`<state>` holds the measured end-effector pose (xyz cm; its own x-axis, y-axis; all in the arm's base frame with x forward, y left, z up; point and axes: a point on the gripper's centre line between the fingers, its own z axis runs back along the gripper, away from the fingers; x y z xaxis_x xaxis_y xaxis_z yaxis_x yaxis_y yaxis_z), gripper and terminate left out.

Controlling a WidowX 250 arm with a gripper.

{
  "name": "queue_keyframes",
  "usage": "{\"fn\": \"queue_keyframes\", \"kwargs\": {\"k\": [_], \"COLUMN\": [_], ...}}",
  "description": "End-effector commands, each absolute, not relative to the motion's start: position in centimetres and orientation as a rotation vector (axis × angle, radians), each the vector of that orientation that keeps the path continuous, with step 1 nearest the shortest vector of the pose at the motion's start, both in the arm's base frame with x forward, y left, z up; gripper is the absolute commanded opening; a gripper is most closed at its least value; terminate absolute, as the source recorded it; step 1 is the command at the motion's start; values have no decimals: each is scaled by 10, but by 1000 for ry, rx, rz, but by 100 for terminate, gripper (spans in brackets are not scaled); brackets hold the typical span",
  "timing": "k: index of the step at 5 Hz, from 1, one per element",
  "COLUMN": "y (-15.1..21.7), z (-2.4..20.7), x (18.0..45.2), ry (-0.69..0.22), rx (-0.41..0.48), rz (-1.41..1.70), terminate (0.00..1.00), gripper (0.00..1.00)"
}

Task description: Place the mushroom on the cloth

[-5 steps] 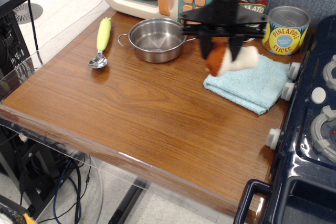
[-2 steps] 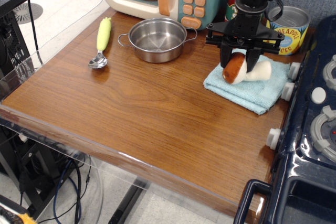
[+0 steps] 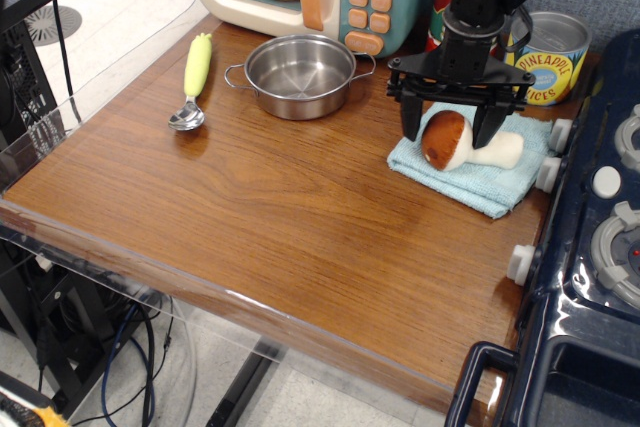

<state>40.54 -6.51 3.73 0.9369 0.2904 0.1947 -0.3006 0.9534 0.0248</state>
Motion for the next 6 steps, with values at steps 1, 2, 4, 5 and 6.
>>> {"fn": "queue_keyframes", "kwargs": {"k": [1, 2, 4, 5, 6], "y": [-62, -59, -45, -45, -45], "z": [90, 107, 130, 130, 130], "x": [400, 395, 368, 368, 368], "ry": [-308, -342, -384, -384, -384], "rx": [-15, -25, -146, -146, -146], "rz": [341, 368, 434, 434, 434], "terminate": [0, 0, 0, 0, 0], "gripper": [100, 100, 100, 100, 100]}}
